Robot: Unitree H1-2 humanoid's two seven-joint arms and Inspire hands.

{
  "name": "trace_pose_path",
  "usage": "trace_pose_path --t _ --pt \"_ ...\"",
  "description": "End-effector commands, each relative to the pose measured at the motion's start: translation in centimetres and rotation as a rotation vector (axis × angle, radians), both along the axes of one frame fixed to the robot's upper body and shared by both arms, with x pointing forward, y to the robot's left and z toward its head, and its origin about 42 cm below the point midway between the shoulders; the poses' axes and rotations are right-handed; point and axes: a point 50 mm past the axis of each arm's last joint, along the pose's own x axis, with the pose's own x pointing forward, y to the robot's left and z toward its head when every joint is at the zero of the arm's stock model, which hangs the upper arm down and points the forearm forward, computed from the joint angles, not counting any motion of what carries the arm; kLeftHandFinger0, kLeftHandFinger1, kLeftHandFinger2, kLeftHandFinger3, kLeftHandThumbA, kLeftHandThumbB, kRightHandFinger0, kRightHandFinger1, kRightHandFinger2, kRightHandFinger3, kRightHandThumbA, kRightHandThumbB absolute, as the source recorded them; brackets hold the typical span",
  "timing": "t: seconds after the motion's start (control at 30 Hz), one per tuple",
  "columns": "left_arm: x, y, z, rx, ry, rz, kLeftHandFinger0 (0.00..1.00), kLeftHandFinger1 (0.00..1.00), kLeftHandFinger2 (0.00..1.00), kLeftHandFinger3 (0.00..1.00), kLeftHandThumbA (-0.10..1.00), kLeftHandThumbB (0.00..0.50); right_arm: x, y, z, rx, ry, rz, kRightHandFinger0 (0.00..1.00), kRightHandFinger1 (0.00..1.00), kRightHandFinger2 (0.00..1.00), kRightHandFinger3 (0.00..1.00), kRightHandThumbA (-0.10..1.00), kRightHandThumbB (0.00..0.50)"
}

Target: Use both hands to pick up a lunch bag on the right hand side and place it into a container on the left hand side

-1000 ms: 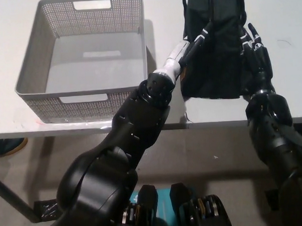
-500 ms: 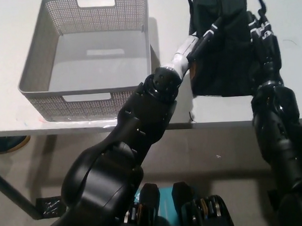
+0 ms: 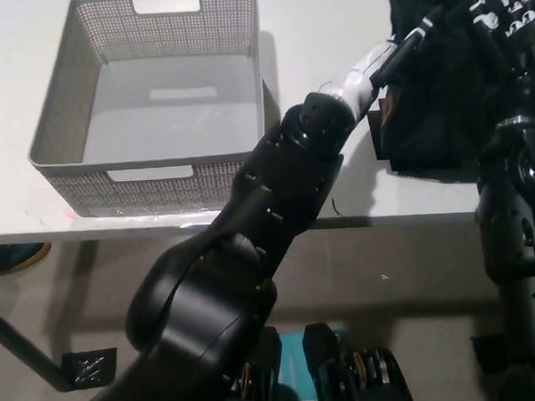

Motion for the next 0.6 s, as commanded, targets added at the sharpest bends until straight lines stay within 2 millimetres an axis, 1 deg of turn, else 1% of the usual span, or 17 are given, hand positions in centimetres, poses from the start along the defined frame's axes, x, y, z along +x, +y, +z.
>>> trace_pose_path --t 0.0,0.07,0.13,0.17,0.2,0.3,0.33,0.37,0.4,0.43,0.5,0.53,0.57 --pt "-1.5 -4.9 8.3 -0.063 -0.172 -0.173 1.00 1.00 1.00 1.00 1.00 0.217 1.0 3.2 5.9 -0.032 -0.079 0.088 1.00 1.00 1.00 1.00 1.00 0.220" --pt "-1.3 -4.7 8.9 -0.076 -0.177 -0.172 1.00 1.00 1.00 1.00 1.00 0.205 1.2 3.5 6.6 -0.042 -0.086 0.092 1.00 1.00 1.00 1.00 1.00 0.216" --pt "-1.0 -4.2 9.6 -0.082 -0.181 -0.164 1.00 1.00 1.00 1.00 1.00 0.200 1.5 3.9 7.3 -0.030 -0.099 0.099 1.00 1.00 1.00 1.00 1.00 0.202" --pt "-0.8 -3.9 10.2 -0.081 -0.184 -0.149 1.00 1.00 1.00 1.00 1.00 0.206 1.7 4.2 7.9 -0.037 -0.110 0.114 1.00 1.00 1.00 1.00 1.00 0.201" --pt "-0.7 -3.7 10.4 -0.079 -0.189 -0.140 1.00 1.00 1.00 1.00 1.00 0.208 1.9 4.4 8.2 -0.037 -0.113 0.125 1.00 1.00 1.00 1.00 1.00 0.215" --pt "-0.5 -3.4 10.9 -0.075 -0.203 -0.128 1.00 1.00 1.00 1.00 1.00 0.216 2.3 4.8 8.8 -0.024 -0.120 0.137 1.00 1.00 1.00 1.00 1.00 0.221" --pt "-0.4 -3.2 11.4 -0.085 -0.197 -0.121 1.00 1.00 1.00 1.00 1.00 0.233 2.4 5.0 9.3 -0.005 -0.138 0.148 1.00 1.00 1.00 1.00 1.00 0.198" --pt "-0.2 -2.9 12.2 -0.086 -0.200 -0.115 1.00 1.00 1.00 1.00 1.00 0.235 2.7 5.5 10.1 0.001 -0.151 0.145 1.00 1.00 1.00 1.00 1.00 0.195" --pt "-0.1 -2.7 12.6 -0.087 -0.206 -0.112 1.00 1.00 1.00 1.00 1.00 0.234 2.8 5.8 10.6 0.008 -0.157 0.150 1.00 1.00 1.00 1.00 1.00 0.212" --pt "-0.1 -2.7 12.7 -0.087 -0.207 -0.111 1.00 1.00 1.00 1.00 1.00 0.234 2.8 5.9 10.7 0.012 -0.159 0.152 1.00 1.00 1.00 1.00 1.00 0.213" --pt "0.2 -2.1 13.8 -0.090 -0.228 -0.108 1.00 1.00 1.00 1.00 1.00 0.222 3.2 6.4 11.7 0.003 -0.165 0.152 1.00 1.00 1.00 1.00 1.00 0.198" --pt "0.2 -2.0 14.1 -0.091 -0.230 -0.108 1.00 1.00 1.00 1.00 1.00 0.221 3.3 6.5 11.9 0.003 -0.164 0.151 1.00 1.00 1.00 1.00 1.00 0.195" --pt "0.2 -1.8 14.3 -0.094 -0.234 -0.108 1.00 1.00 1.00 1.00 1.00 0.231 3.3 6.7 12.2 -0.002 -0.161 0.155 1.00 1.00 1.00 1.00 1.00 0.198"
